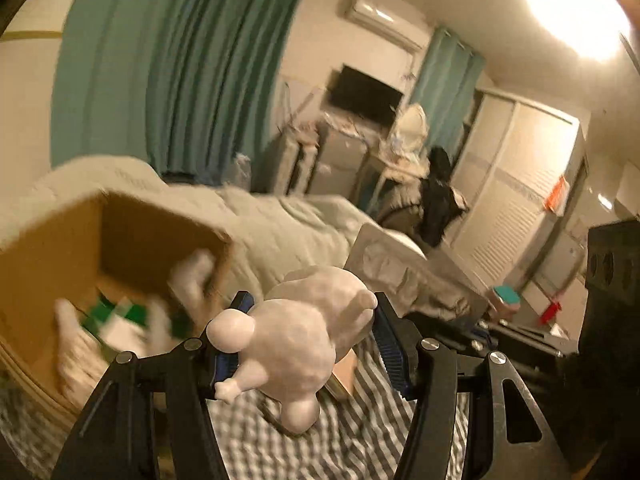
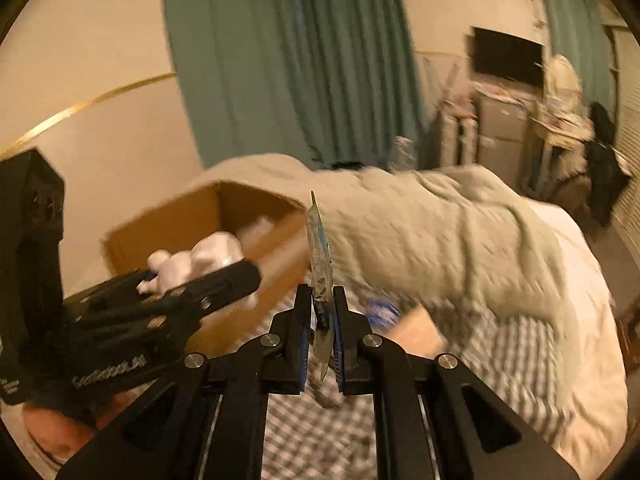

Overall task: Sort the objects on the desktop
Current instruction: 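Carry the blister pack and figurine into the cardboard box and release, then move both tools back over the remaining items on the bed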

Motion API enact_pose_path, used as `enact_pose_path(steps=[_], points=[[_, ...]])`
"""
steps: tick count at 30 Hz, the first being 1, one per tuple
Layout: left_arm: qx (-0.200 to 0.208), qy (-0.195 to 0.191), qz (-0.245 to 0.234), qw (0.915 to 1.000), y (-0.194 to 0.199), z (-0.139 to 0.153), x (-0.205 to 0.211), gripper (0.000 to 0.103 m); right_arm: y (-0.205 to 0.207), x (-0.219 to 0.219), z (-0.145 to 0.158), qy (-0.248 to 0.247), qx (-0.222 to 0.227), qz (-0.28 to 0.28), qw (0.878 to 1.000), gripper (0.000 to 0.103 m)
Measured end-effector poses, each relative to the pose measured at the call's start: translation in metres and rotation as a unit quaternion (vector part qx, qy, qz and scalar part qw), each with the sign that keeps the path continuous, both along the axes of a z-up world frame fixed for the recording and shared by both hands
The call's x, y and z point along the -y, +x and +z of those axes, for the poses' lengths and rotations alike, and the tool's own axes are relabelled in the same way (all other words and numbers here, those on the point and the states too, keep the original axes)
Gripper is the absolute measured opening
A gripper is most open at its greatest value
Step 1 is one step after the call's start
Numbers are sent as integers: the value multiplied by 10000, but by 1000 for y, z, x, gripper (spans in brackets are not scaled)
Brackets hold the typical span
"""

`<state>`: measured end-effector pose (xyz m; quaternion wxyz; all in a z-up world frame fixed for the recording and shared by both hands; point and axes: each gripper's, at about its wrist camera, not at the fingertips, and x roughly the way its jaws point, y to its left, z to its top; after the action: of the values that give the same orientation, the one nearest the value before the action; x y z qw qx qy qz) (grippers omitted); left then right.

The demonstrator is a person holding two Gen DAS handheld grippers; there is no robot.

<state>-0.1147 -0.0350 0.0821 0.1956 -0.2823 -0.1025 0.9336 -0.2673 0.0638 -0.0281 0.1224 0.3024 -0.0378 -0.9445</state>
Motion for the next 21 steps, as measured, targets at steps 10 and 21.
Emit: enact_pose_path(steps=[10, 21], points=[[261, -577, 1298, 9895, -52, 1, 106, 61, -75, 97, 13, -43, 39, 1062, 9943, 9], [472, -883, 1783, 9789, -65, -29, 121, 93, -114, 92, -19, -803, 244, 1118, 9902, 56]])
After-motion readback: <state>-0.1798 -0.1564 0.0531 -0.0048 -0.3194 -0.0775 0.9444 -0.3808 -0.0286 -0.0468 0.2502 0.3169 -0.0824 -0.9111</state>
